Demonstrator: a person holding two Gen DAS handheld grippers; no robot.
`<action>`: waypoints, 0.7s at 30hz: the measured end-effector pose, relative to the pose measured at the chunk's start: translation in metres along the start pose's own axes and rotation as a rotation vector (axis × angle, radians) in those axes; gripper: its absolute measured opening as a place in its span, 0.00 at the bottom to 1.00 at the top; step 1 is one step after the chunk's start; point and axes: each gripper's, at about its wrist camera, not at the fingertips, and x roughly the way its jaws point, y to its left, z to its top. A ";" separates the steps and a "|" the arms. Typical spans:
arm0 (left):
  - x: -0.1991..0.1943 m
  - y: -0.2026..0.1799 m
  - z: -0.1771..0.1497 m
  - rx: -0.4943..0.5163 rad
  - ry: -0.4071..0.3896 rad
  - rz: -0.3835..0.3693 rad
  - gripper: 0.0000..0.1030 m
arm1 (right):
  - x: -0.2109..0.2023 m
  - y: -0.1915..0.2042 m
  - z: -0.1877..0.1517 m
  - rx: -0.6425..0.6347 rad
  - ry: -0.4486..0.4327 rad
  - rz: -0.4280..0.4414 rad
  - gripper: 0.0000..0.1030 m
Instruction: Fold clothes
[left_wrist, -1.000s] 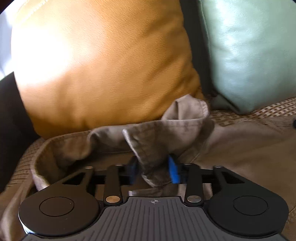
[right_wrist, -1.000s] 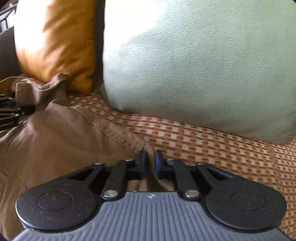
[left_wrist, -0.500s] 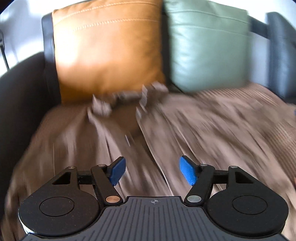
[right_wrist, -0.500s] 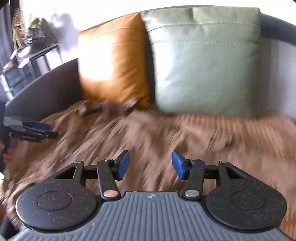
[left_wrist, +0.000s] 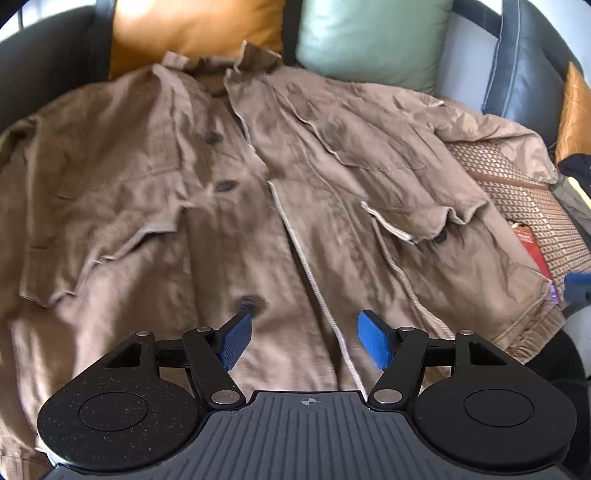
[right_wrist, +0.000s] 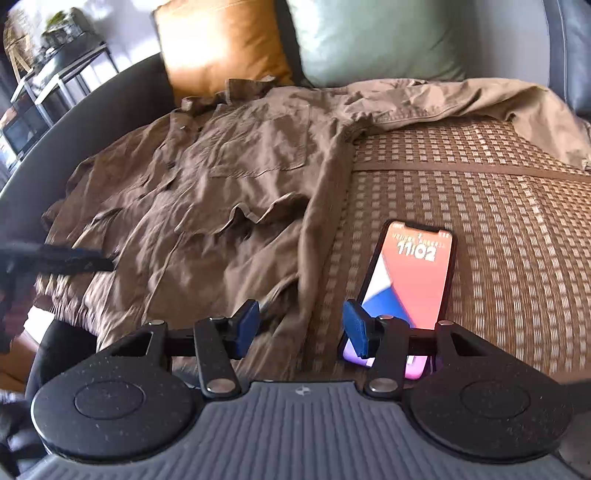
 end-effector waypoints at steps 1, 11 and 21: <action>0.004 -0.001 0.001 -0.004 0.004 -0.001 0.75 | -0.003 0.005 -0.004 -0.010 0.008 0.002 0.54; 0.032 -0.008 0.022 -0.097 0.006 -0.042 0.68 | 0.007 0.038 -0.016 -0.009 0.018 0.093 0.57; 0.052 0.004 0.046 -0.197 0.008 -0.093 0.51 | 0.034 0.116 -0.018 -0.244 0.098 0.252 0.57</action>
